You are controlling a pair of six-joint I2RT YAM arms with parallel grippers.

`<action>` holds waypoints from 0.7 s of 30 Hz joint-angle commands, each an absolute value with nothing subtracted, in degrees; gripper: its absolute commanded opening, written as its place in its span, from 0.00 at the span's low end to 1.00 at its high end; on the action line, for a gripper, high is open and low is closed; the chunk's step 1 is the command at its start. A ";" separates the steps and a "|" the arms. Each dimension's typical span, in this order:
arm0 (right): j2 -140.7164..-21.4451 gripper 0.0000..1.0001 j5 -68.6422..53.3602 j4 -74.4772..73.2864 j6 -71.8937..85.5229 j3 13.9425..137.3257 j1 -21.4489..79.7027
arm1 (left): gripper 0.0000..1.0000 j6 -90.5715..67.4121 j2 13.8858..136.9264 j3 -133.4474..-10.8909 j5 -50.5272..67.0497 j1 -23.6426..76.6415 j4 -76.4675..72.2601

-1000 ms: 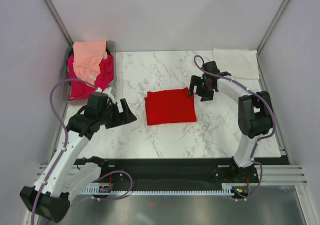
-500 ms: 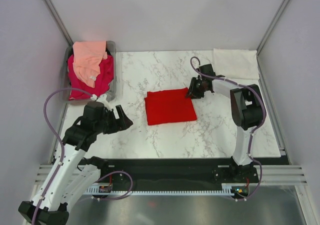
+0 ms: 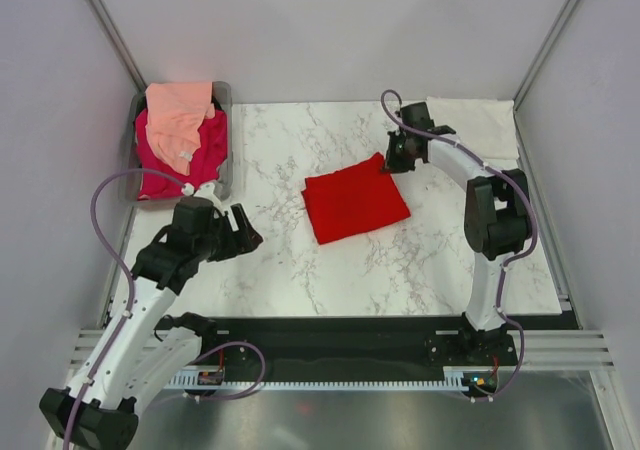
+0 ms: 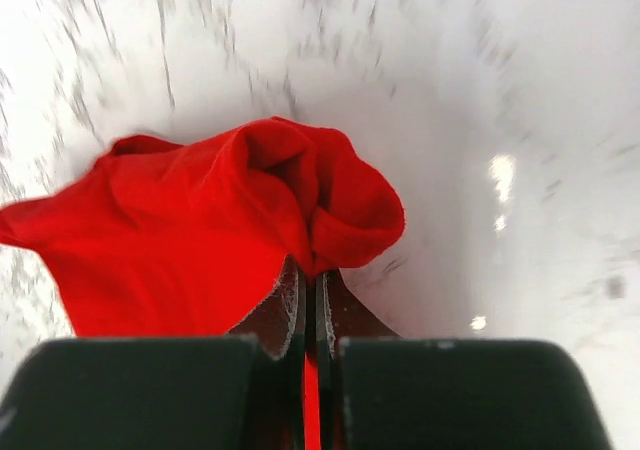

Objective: Fold and stack the t-shirts
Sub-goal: Neatly place the folded tshirt to the corner

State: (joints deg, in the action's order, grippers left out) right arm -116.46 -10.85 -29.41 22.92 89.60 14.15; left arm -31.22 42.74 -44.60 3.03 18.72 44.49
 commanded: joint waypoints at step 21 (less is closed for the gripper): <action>-128.67 0.00 13.01 -45.70 7.65 139.57 4.22 | 0.77 -31.20 40.69 -44.74 -3.78 19.60 43.86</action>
